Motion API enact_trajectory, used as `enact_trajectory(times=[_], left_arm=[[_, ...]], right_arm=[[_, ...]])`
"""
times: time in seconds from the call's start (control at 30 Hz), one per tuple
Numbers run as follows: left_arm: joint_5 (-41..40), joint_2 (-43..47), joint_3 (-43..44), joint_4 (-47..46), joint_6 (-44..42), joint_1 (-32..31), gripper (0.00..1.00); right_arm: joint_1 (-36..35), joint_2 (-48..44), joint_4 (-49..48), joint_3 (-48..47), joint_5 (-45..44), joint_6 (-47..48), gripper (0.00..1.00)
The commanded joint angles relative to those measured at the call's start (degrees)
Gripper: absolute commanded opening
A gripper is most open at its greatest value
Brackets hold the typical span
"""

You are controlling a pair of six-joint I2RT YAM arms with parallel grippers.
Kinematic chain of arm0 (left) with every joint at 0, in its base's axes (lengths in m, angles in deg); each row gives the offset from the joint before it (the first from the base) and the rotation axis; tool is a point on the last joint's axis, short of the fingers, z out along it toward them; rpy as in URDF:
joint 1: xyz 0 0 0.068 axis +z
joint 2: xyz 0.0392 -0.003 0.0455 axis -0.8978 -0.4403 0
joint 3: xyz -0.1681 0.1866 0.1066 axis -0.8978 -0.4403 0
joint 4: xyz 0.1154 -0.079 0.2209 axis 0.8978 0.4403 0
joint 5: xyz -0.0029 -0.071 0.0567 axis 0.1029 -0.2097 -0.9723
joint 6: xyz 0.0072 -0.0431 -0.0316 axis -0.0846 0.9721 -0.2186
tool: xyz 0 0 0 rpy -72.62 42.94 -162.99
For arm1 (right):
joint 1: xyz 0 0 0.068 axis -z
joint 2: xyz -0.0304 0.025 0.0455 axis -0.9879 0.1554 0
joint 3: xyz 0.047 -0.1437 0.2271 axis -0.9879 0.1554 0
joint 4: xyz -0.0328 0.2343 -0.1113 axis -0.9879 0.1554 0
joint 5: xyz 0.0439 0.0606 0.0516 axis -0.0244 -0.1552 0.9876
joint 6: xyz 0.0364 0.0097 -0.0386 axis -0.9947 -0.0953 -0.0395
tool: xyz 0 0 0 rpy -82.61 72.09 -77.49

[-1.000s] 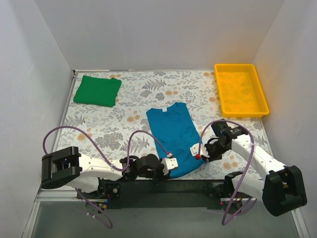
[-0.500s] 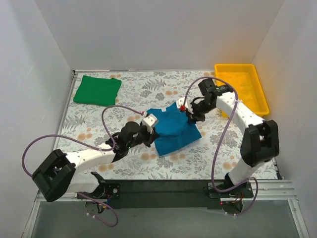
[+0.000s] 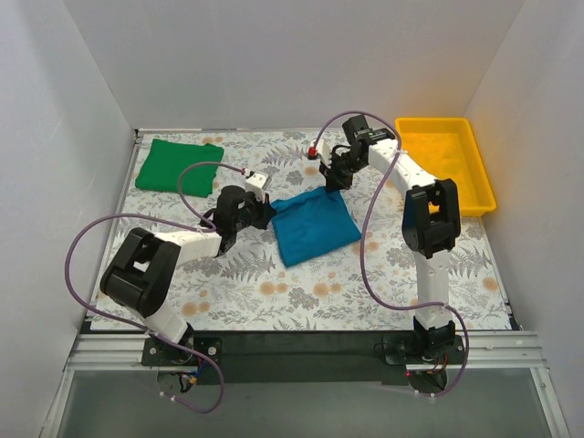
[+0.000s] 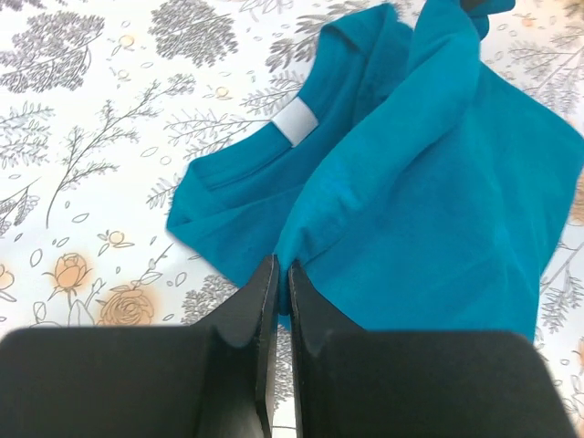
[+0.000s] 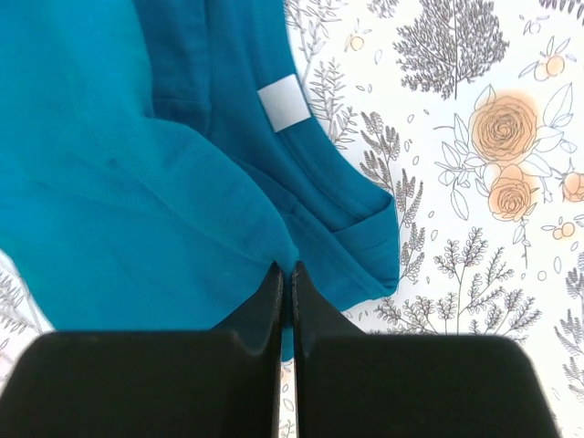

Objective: Fold and stack the t-shirts

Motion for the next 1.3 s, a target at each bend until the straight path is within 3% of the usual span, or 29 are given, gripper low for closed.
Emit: enact_trajectory(times=[0.0, 0.7, 0.77, 0.8, 0.83, 0.87, 0.97, 1.03, 1.17, 1.2, 1.27], left_arm=[[1.4, -0.5, 2.0, -2.2, 0.5, 1.3, 0.00], [-3.3, -9.2, 9.9, 1.7, 0.8, 2.8, 0.00], [-5.5, -9.7, 10.7, 2.4, 1.6, 2.8, 0.00], [-6.6, -10.4, 12.1, 3.4, 3.1, 2.8, 0.04], [-8.2, -10.6, 13.0, 4.4, 4.2, 2.9, 0.15], [-12.0, -10.9, 14.3, 5.5, 5.8, 3.0, 0.43], [-18.7, -11.4, 18.6, 8.9, 8.4, 3.5, 0.61], [-21.1, -10.7, 21.7, 12.4, 10.2, 4.1, 0.64], [-20.0, -6.9, 23.3, 19.3, 13.8, 5.2, 0.65], [-14.9, -4.6, 23.1, 22.3, 14.5, 5.6, 0.65], [-7.5, -2.2, 20.1, 24.5, 17.0, 5.9, 0.65]], right_arm=[[0.3, 2.1, -2.1, -4.0, -1.4, -5.4, 0.01], [0.2, 5.3, -9.8, -3.9, -7.5, -14.8, 0.01], [0.1, 5.4, -12.4, -4.0, -9.1, -17.0, 0.09], [0.1, 5.4, -13.8, -3.8, -9.9, -19.8, 0.15], [0.0, 5.2, -15.1, -3.2, -12.5, -21.5, 0.36], [-0.2, 4.8, -18.0, -3.1, -14.6, -23.0, 0.39], [-0.5, 4.1, -22.7, -2.8, -27.1, -30.7, 0.49], [-0.2, 3.2, -23.5, -1.9, -31.6, -32.0, 0.57], [0.8, -3.2, -25.6, 4.9, -27.0, -31.1, 0.54], [0.9, -4.4, -24.5, 7.3, -24.1, -30.4, 0.53], [1.5, -8.3, -20.9, 10.6, -8.9, -22.2, 0.52]])
